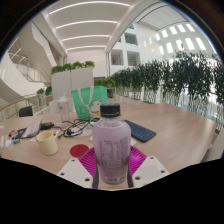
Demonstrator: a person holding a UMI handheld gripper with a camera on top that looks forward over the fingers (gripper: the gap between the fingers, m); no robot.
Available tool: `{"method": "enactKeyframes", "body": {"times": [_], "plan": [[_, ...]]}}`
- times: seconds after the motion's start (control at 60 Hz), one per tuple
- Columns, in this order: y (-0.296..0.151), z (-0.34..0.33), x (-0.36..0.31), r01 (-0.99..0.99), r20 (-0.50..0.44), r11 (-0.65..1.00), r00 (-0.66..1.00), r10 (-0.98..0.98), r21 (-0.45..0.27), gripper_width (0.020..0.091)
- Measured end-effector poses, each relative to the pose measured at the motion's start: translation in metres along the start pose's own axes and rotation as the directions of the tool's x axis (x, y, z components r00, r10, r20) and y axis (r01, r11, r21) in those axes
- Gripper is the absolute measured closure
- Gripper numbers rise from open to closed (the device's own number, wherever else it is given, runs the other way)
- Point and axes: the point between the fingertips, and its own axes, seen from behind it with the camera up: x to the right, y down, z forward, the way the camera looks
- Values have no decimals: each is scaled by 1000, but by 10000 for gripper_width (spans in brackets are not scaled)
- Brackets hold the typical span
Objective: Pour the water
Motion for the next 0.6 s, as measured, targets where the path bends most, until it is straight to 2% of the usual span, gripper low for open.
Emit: {"method": "enactKeyframes", "body": {"times": [0.083,0.167,0.25,0.3,0.333,0.383,0.433,0.483,0.55,0.6], "plan": [[-79,13,-4,149,-27,987,989,-147,59,715],[-137,26,-40,392,-79,912,919,-385,118,716],[-174,47,-84,702,-170,705,711,-683,102,718],[-176,66,-116,868,-218,492,493,-842,59,717],[-180,74,-129,945,-214,325,325,-921,36,718],[-155,98,-163,996,-218,89,83,-972,-20,717],[-133,111,-184,993,-172,-100,-109,-979,-57,717],[-122,121,-192,954,-93,-296,-299,-950,-44,718],[-106,126,-209,857,-77,-513,-515,-854,-48,718],[-90,130,-216,787,-69,-614,-617,-784,-62,715]]}}
